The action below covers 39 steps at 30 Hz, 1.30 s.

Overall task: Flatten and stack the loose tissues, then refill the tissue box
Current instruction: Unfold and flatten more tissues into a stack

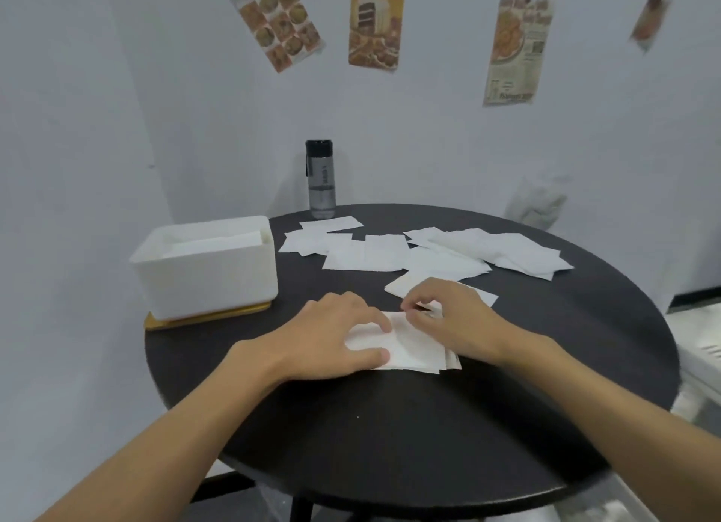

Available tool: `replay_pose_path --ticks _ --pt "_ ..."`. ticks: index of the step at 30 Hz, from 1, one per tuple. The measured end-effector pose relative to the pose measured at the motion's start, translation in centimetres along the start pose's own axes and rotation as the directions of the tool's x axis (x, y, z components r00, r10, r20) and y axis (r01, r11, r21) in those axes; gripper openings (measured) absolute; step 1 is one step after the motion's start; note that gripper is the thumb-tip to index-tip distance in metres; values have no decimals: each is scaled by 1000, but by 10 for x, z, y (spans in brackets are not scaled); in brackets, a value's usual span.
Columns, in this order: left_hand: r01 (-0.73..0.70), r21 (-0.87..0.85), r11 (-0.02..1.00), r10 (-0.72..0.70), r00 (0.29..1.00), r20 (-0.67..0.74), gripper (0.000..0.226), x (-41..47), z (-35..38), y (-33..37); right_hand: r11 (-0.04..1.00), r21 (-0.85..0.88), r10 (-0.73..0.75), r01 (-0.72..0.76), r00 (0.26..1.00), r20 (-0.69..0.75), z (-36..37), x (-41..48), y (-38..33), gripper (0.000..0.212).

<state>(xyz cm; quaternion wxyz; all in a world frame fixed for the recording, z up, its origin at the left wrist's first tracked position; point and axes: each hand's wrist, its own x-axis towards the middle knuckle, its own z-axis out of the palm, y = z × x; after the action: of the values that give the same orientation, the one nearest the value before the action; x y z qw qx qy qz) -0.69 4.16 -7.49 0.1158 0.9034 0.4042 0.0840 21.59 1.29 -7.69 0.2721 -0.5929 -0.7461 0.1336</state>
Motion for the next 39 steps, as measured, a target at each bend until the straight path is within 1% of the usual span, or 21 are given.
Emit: replay_pose_path --ticks 3,5,8,10,13,17,21,25,30,34,37,39 --pt "-18 12 1000 18 1000 -11 41 14 -2 9 995 43 91 -86 986 -136 -17 9 27 10" --pt "-34 2 999 34 999 -21 45 28 -2 14 989 17 147 -147 965 -218 -25 18 54 9" --pt "-62 -20 998 62 998 -4 52 46 -1 22 962 -75 230 -261 930 -286 -30 33 91 25" --pt "-90 -13 996 90 996 21 57 57 0 26 936 -145 270 -321 918 -290 -31 42 107 35" --pt "-96 -41 995 97 995 22 61 68 3 22 912 -226 265 -343 912 -312 -32 60 121 41" --pt "-130 -102 986 128 991 -29 62 72 16 13 900 -231 290 -370 903 -317 -30 77 130 44" --pt "-125 -109 986 122 992 -39 65 71 20 10 895 -246 290 -371 905 -311 -30 82 134 41" --pt "-123 -125 985 118 992 -44 58 68 20 10 902 -246 270 -355 908 -319 -31 80 135 37" --pt "-120 -138 983 113 992 -57 51 64 21 12 873 -260 364 -411 907 -211 -30 80 139 38" --pt "-119 -145 982 109 991 -73 42 63 21 12 868 -257 361 -424 896 -260 -30 81 136 36" --pt "-114 -150 982 105 992 -67 48 63 22 12 863 -291 344 -413 902 -259 -28 82 136 35" --pt "-106 -153 983 97 993 -65 48 63 22 12 859 -307 338 -409 904 -261 -28 81 137 33"
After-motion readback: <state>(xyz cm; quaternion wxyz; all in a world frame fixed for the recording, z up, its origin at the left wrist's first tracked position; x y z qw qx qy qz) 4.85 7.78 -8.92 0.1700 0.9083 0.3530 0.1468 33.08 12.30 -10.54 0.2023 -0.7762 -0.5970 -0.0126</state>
